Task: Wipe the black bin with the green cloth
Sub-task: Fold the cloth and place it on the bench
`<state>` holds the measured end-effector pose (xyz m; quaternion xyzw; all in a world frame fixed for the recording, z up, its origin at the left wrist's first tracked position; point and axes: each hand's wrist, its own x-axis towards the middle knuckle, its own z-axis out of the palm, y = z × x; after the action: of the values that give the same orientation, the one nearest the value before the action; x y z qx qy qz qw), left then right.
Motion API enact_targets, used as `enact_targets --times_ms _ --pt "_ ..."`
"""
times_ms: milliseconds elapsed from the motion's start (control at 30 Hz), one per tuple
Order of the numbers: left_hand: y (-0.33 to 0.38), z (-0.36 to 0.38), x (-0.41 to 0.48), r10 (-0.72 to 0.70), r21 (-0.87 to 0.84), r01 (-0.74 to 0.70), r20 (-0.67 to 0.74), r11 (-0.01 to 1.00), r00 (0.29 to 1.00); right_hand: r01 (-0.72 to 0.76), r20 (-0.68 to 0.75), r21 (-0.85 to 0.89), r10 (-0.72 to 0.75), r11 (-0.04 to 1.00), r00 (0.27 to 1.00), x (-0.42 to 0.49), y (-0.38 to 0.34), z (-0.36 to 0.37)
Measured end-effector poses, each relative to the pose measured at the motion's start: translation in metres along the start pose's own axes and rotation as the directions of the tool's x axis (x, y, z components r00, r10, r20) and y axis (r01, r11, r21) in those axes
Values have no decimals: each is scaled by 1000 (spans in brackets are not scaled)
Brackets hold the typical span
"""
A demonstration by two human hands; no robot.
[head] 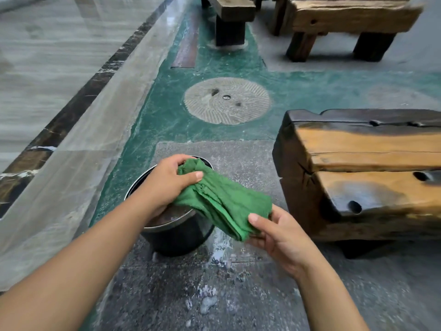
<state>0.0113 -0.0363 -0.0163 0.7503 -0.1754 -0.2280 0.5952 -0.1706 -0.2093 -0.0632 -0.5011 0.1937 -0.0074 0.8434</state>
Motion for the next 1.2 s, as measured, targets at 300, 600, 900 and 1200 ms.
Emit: enact_targets --times_ms 300,600,900,1200 --pt "80 63 32 122 100 -150 247 984 961 276 -366 -298 -377 914 851 -23 -110 -34" --pt "122 196 60 141 128 -149 73 981 987 139 -562 -472 -419 870 714 -35 -192 -137" --pt "96 247 70 230 487 -164 -79 858 970 -226 -545 -824 -619 520 565 -9 -189 -179" --pt "76 235 64 54 327 -10 -125 945 991 -276 -425 -905 -718 324 551 -12 -174 -189"
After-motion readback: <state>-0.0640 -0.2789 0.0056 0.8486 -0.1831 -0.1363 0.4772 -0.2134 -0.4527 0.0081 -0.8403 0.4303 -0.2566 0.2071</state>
